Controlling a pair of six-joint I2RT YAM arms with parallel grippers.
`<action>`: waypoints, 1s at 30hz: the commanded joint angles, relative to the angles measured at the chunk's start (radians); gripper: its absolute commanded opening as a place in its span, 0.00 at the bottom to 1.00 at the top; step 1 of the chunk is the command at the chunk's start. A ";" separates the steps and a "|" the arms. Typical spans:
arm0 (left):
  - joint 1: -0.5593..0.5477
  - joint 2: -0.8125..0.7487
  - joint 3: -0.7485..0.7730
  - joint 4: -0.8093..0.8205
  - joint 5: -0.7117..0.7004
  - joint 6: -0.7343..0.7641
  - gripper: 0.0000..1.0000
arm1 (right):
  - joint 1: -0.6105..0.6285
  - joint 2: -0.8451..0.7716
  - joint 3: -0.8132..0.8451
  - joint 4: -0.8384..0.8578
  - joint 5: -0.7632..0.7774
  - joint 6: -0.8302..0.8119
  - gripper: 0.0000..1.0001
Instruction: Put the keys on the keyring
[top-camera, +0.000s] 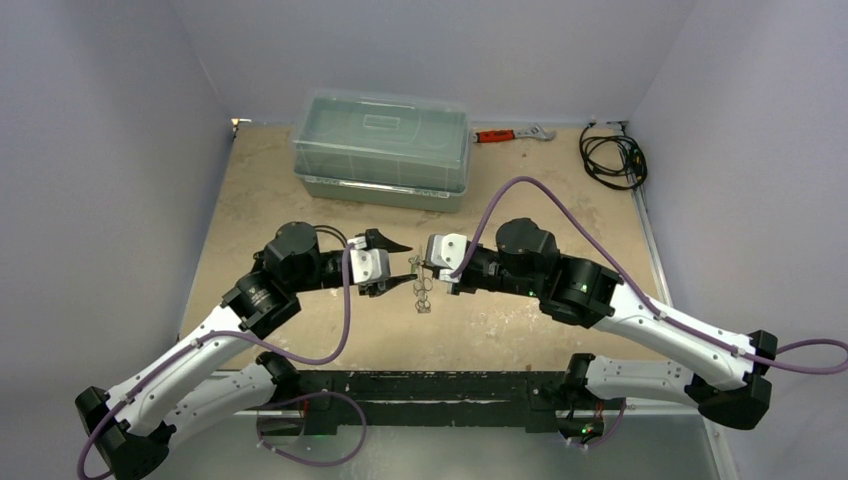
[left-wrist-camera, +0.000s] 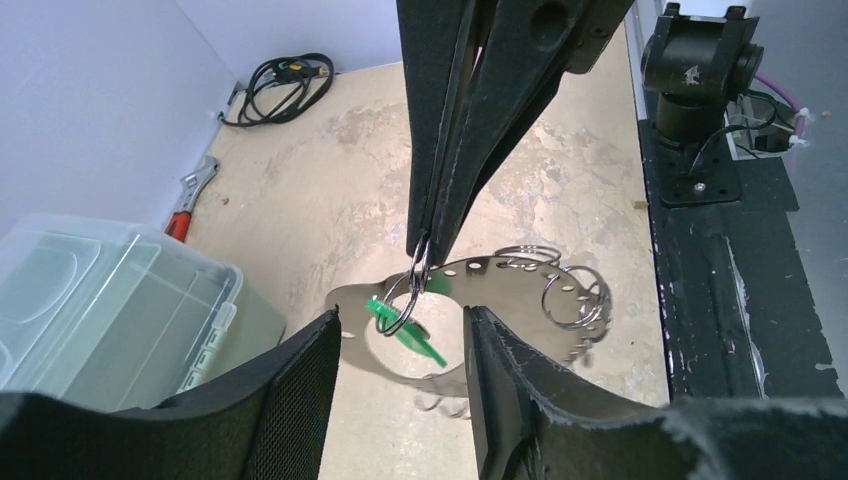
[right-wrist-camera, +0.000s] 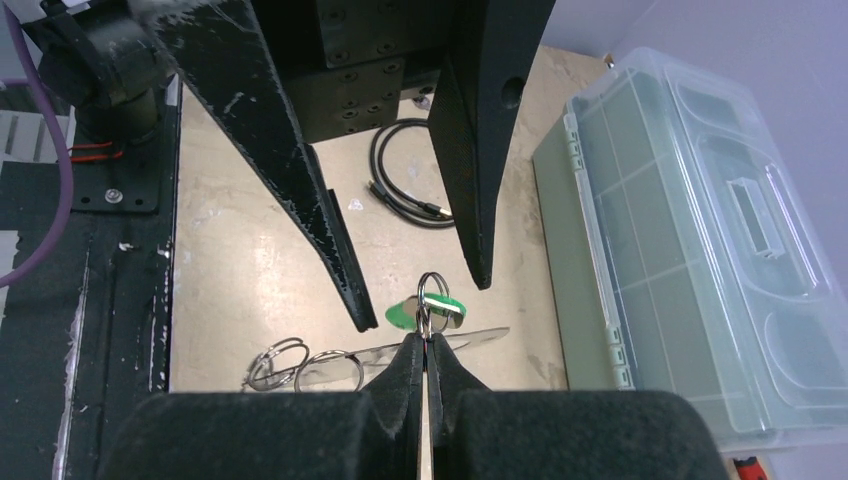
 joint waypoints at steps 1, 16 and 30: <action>0.016 -0.001 -0.006 0.058 0.041 -0.015 0.45 | 0.003 -0.032 0.007 0.059 -0.028 -0.011 0.00; 0.067 0.029 -0.018 0.136 0.181 -0.069 0.31 | 0.004 -0.087 -0.046 0.102 -0.051 -0.008 0.00; 0.068 0.022 -0.062 0.225 0.234 -0.084 0.00 | 0.004 -0.092 -0.061 0.129 -0.045 -0.015 0.00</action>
